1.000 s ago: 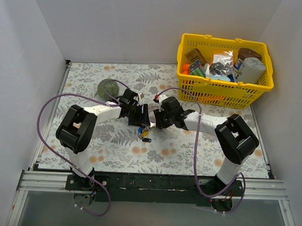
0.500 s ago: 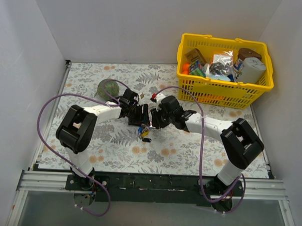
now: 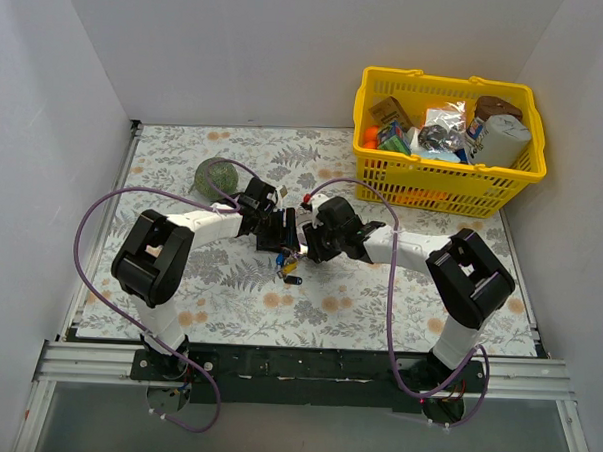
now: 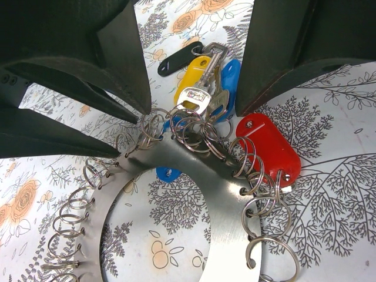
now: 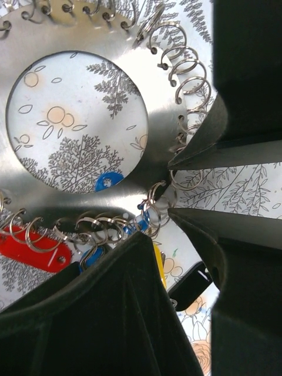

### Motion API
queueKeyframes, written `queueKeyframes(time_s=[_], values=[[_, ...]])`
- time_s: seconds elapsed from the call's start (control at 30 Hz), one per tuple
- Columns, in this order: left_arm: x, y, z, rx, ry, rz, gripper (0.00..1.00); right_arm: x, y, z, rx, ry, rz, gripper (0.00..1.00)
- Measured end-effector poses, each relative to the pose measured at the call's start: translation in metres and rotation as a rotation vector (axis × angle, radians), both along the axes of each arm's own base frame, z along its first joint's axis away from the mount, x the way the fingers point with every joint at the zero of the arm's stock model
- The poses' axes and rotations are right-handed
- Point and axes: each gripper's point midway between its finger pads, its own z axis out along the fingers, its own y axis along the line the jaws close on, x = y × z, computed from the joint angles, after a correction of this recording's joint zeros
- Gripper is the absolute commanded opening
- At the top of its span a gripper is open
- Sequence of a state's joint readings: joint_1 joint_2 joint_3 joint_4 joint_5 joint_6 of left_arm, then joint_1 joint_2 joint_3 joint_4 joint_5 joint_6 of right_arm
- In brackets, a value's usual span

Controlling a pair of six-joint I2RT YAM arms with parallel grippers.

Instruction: Put the keys on the keyring

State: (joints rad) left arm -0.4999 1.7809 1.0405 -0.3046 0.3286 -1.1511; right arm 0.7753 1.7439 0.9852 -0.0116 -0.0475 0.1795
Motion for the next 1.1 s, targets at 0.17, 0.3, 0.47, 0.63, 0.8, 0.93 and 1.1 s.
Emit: queueKeyframes(time_s=[0.17, 0.3, 0.47, 0.63, 0.8, 0.93, 1.1], values=[[0.000, 0.000, 0.000, -0.001, 0.002, 0.002, 0.59, -0.001, -0.007, -0.005, -0.035, 0.006, -0.012, 0.39], [0.000, 0.000, 0.000, -0.001, 0.002, 0.002, 0.59, -0.002, -0.013, -0.008, -0.061, 0.004, -0.015, 0.39], [0.000, 0.000, 0.000, -0.002, 0.004, 0.005, 0.59, -0.004, -0.017, -0.012, -0.073, 0.001, -0.010, 0.38], [0.000, 0.000, 0.000, -0.003, 0.005, 0.007, 0.58, -0.004, -0.016, -0.012, -0.069, -0.010, -0.008, 0.33], [0.000, 0.000, 0.000, -0.003, 0.006, 0.007, 0.59, -0.007, -0.013, -0.012, -0.081, -0.024, 0.013, 0.13], [0.000, 0.000, 0.000, -0.003, 0.005, 0.007, 0.58, -0.009, -0.013, -0.014, -0.102, -0.034, 0.021, 0.04], [0.000, 0.000, 0.000, 0.000, 0.004, 0.009, 0.58, -0.011, -0.015, -0.012, -0.110, -0.036, 0.019, 0.01]])
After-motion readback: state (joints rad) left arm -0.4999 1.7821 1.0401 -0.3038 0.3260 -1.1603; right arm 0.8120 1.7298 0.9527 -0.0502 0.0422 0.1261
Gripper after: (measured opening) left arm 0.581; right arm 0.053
